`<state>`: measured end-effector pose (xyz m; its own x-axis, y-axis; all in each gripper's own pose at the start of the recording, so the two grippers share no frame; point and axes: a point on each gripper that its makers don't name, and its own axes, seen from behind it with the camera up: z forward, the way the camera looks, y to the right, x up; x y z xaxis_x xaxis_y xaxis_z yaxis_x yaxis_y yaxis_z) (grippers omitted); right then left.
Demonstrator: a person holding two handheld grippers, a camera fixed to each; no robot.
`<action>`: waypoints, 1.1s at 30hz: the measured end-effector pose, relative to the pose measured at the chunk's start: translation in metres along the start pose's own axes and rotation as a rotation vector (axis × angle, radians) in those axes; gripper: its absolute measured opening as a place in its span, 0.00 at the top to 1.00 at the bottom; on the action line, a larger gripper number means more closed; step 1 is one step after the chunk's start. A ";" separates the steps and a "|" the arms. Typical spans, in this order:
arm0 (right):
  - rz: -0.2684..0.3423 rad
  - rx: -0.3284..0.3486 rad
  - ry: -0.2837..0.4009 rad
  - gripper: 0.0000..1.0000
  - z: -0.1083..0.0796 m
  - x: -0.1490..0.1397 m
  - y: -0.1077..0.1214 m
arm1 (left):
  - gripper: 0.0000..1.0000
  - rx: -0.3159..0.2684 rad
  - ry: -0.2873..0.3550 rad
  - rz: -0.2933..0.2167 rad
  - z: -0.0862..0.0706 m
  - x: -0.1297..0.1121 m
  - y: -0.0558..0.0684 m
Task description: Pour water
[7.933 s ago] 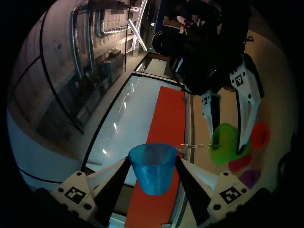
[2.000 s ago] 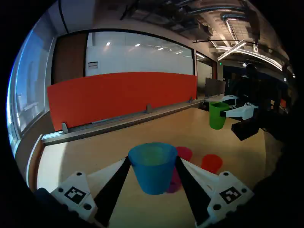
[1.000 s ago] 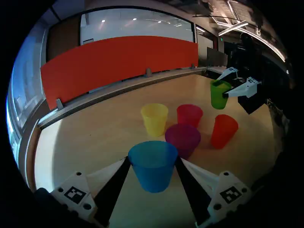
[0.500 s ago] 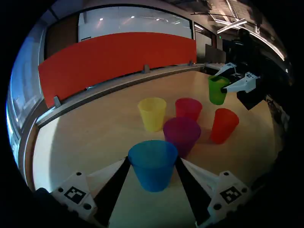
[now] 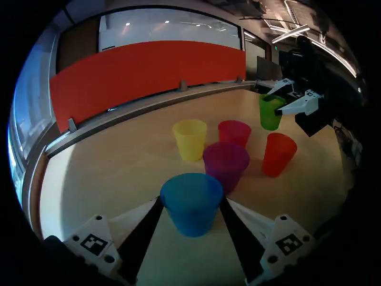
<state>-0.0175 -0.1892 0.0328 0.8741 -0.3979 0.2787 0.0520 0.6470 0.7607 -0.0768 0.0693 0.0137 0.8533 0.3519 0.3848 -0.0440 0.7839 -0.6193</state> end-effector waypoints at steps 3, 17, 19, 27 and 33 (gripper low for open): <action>-0.001 -0.002 -0.001 0.09 0.000 -0.001 0.000 | 0.14 -0.002 -0.007 -0.005 -0.003 -0.003 0.000; -0.004 0.005 -0.008 0.10 0.003 -0.003 -0.003 | 0.13 0.003 -0.036 0.007 -0.009 -0.012 -0.004; -0.004 0.005 -0.008 0.10 0.004 -0.003 -0.003 | 0.12 0.004 -0.044 0.014 -0.009 -0.014 -0.005; -0.004 0.010 -0.006 0.10 0.006 -0.003 -0.005 | 0.04 0.023 -0.067 0.048 -0.006 -0.017 -0.007; -0.003 0.014 -0.006 0.10 0.008 -0.004 -0.006 | 0.04 0.004 -0.087 0.037 -0.008 -0.021 -0.002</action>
<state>-0.0251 -0.1967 0.0317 0.8710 -0.4039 0.2796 0.0482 0.6368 0.7695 -0.0904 0.0561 0.0015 0.8028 0.4238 0.4195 -0.0774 0.7716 -0.6314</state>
